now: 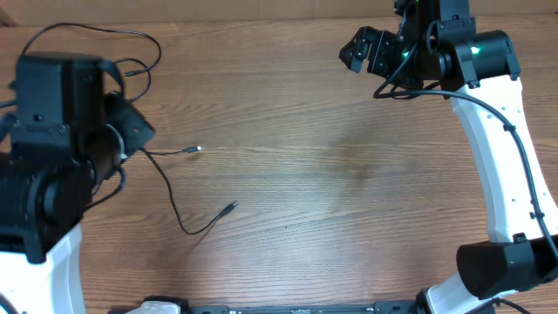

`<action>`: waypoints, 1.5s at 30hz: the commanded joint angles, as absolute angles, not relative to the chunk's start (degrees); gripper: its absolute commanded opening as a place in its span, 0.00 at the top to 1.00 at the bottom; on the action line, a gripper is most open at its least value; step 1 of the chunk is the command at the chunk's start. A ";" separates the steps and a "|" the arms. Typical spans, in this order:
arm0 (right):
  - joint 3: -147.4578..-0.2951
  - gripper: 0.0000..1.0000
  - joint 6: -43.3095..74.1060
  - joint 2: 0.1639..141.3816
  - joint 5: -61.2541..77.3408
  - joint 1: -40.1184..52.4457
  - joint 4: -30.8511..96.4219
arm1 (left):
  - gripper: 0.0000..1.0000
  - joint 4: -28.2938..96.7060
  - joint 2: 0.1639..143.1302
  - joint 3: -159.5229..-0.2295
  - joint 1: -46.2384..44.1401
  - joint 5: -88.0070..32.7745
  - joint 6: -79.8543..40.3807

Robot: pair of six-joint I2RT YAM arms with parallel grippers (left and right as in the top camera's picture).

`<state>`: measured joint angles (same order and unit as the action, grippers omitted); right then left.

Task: Untangle cables
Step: 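Lower the black cable onto the table's lower left with the left gripper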

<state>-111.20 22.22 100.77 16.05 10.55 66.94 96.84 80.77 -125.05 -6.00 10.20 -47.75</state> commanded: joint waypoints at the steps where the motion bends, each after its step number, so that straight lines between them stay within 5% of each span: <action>1: -111.37 0.00 21.78 99.11 15.22 10.41 66.76 | 0.96 96.79 80.03 -121.62 0.67 7.57 -52.16; 24: -111.37 0.00 21.78 99.11 15.20 10.41 66.76 | 0.95 84.53 80.60 -92.40 37.15 -7.05 -58.67; 37: -111.37 0.00 21.78 99.11 15.22 10.41 66.76 | 0.96 78.81 89.60 -86.37 50.54 9.56 -58.22; 45: -111.37 0.00 21.78 99.11 15.20 10.41 66.76 | 0.96 66.63 98.48 -86.37 51.75 15.62 -35.62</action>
